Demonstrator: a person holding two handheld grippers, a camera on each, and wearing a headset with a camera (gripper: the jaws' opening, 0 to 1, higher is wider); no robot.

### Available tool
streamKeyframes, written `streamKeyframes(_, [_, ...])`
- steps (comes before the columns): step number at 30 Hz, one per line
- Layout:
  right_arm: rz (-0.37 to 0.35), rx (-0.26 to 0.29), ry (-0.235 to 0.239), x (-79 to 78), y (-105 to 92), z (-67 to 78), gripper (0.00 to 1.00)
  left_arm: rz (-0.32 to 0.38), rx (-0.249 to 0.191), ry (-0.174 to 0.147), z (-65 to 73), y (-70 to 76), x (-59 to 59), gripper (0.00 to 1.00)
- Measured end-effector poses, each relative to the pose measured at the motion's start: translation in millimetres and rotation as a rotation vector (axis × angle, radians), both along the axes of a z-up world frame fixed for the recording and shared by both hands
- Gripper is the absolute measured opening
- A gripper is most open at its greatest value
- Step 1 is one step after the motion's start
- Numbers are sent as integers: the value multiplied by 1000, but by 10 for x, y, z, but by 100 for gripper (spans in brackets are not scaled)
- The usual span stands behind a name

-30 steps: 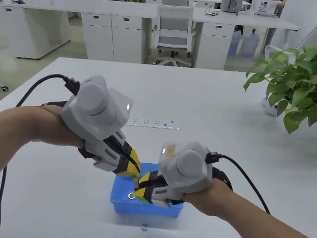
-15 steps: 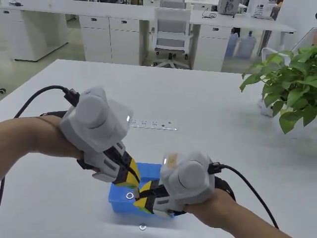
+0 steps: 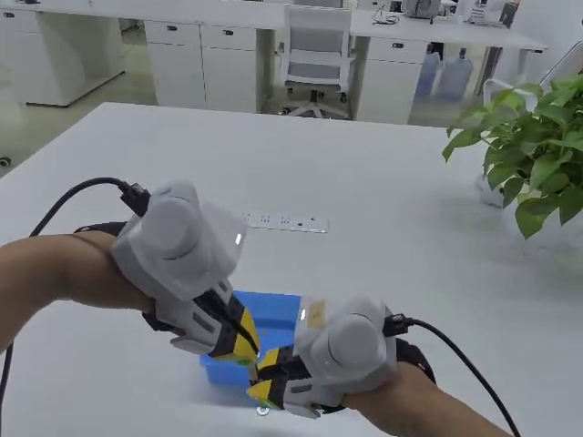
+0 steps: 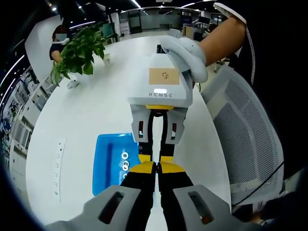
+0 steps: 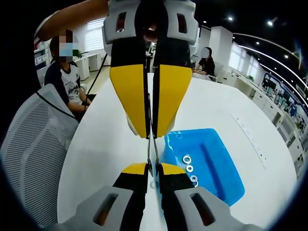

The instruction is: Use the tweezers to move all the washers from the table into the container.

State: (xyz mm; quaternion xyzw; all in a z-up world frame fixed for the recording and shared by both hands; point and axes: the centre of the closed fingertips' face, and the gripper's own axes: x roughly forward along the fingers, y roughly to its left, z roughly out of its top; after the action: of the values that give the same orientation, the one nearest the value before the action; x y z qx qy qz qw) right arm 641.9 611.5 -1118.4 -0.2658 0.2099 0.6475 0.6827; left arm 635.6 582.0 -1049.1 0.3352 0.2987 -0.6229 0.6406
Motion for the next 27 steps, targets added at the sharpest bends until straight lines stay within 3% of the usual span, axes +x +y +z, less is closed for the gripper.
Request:
streamKeyframes(14, [9,-30,-8,-56,-53,-200,10,-18,6,14,-208,-47,-42,5])
streamKeyframes(27, [1,-39,-10,-19,-70,-311,11,-24,13,16,-312,-55,-11,5])
